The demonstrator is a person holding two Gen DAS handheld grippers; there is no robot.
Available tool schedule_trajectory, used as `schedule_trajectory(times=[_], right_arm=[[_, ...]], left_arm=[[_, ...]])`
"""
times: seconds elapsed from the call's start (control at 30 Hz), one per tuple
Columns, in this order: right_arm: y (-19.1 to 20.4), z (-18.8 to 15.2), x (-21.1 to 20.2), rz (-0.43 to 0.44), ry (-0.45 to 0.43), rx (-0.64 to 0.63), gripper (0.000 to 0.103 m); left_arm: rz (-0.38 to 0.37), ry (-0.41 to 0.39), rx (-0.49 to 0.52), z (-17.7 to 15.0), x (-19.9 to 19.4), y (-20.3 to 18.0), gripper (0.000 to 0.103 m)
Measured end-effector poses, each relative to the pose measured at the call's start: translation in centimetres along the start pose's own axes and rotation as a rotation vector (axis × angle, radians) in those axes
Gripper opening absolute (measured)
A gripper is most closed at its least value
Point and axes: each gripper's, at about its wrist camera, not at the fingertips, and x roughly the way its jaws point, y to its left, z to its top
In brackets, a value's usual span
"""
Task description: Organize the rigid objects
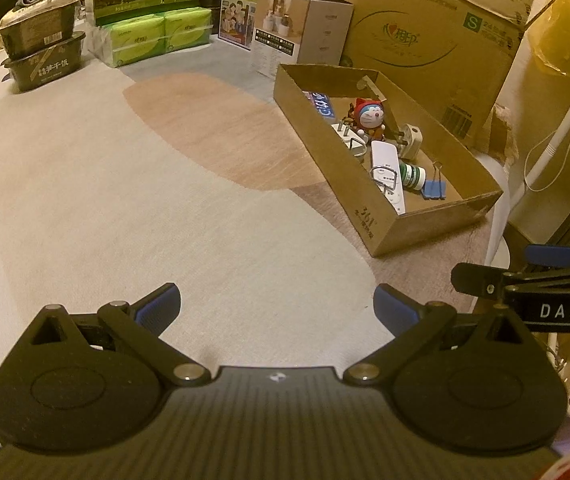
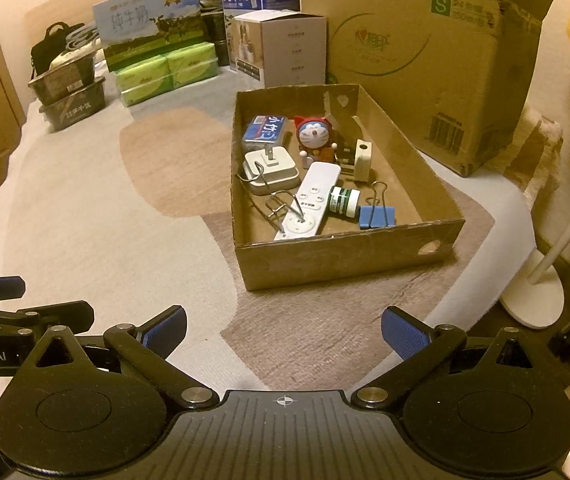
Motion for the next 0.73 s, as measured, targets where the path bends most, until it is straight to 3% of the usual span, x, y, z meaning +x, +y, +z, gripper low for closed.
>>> schedule_trajectory(times=[0.73], right_arm=[[0.41, -0.02, 0.23, 0.005, 0.007, -0.007, 0.102]], left_arm=[[-0.018, -0.002, -0.022, -0.11, 0.33, 0.42, 0.102]])
